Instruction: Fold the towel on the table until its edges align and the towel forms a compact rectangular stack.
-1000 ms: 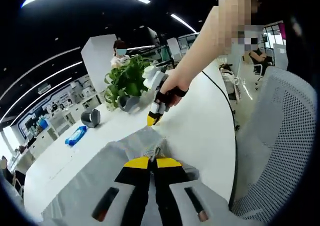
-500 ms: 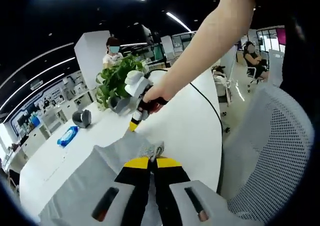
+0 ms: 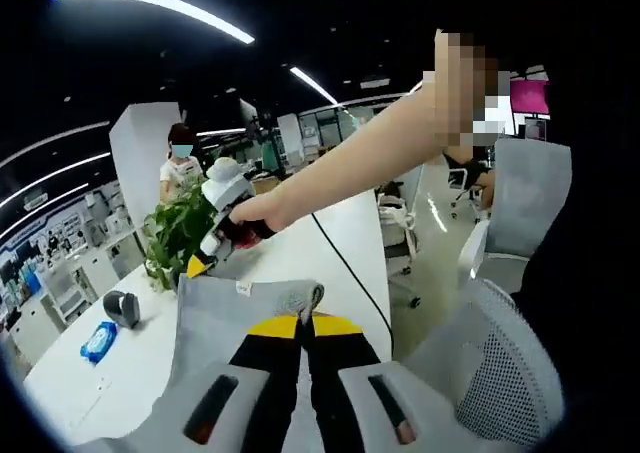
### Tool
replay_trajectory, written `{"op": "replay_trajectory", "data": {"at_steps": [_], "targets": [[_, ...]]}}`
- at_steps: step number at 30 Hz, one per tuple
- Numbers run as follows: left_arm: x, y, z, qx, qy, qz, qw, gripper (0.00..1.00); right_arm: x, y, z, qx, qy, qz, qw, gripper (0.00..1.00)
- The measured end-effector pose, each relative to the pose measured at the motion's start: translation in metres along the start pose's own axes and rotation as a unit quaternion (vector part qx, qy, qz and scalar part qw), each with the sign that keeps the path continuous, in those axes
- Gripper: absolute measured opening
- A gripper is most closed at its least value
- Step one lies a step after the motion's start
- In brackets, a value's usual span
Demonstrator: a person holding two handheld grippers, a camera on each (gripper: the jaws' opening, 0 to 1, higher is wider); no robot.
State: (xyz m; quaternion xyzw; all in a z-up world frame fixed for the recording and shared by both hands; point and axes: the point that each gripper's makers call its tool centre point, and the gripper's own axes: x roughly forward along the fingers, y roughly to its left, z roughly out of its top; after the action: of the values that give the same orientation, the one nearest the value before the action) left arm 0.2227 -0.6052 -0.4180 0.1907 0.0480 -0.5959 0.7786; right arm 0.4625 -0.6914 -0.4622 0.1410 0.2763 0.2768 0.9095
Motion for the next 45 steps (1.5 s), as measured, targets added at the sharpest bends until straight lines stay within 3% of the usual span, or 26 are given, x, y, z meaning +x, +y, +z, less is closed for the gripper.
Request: {"op": "replay_trajectory", "data": {"at_steps": [10, 14, 18, 22, 25, 27, 29, 33, 36, 40, 45], "targets": [[0.027, -0.027, 0.044, 0.049, -0.031, -0.038, 0.9976, 0.02, -0.034, -0.001, 0.054, -0.011, -0.017, -0.002, 0.9998, 0.00], [0.036, -0.020, 0.063, 0.070, -0.047, -0.022, 0.9962, 0.02, -0.042, 0.001, 0.081, -0.024, -0.034, -0.006, 0.9991, 0.00], [0.043, -0.007, 0.086, 0.058, -0.069, 0.000, 0.9960, 0.02, -0.043, 0.001, 0.103, -0.041, -0.037, -0.012, 0.9984, 0.00], [0.039, 0.001, 0.101, 0.079, -0.092, 0.025, 0.9923, 0.02, -0.039, 0.014, 0.124, -0.058, -0.043, -0.008, 0.9974, 0.00], [0.025, 0.004, 0.093, 0.075, -0.088, 0.040, 0.9925, 0.02, -0.029, 0.033, 0.127, -0.069, -0.036, 0.006, 0.9969, 0.00], [0.012, 0.006, 0.083, 0.044, -0.080, 0.047, 0.9947, 0.02, -0.018, 0.037, 0.119, -0.090, -0.005, 0.010, 0.9959, 0.00], [-0.002, 0.008, 0.074, 0.038, -0.078, 0.052, 0.9949, 0.02, -0.004, 0.043, 0.111, -0.101, 0.018, 0.014, 0.9946, 0.00], [-0.033, 0.022, 0.056, 0.001, -0.071, 0.083, 0.9940, 0.01, 0.020, 0.066, 0.114, -0.102, 0.018, 0.037, 0.9939, 0.00], [-0.054, 0.030, 0.051, -0.016, -0.072, 0.106, 0.9917, 0.01, 0.035, 0.085, 0.117, -0.103, 0.018, 0.054, 0.9930, 0.00], [-0.082, 0.043, 0.039, -0.014, -0.050, 0.147, 0.9878, 0.01, 0.055, 0.106, 0.111, -0.111, 0.029, 0.068, 0.9910, 0.00], [-0.106, 0.058, 0.019, -0.053, -0.037, 0.179, 0.9816, 0.01, 0.073, 0.112, 0.105, -0.106, 0.039, 0.074, 0.9908, 0.00]]}}
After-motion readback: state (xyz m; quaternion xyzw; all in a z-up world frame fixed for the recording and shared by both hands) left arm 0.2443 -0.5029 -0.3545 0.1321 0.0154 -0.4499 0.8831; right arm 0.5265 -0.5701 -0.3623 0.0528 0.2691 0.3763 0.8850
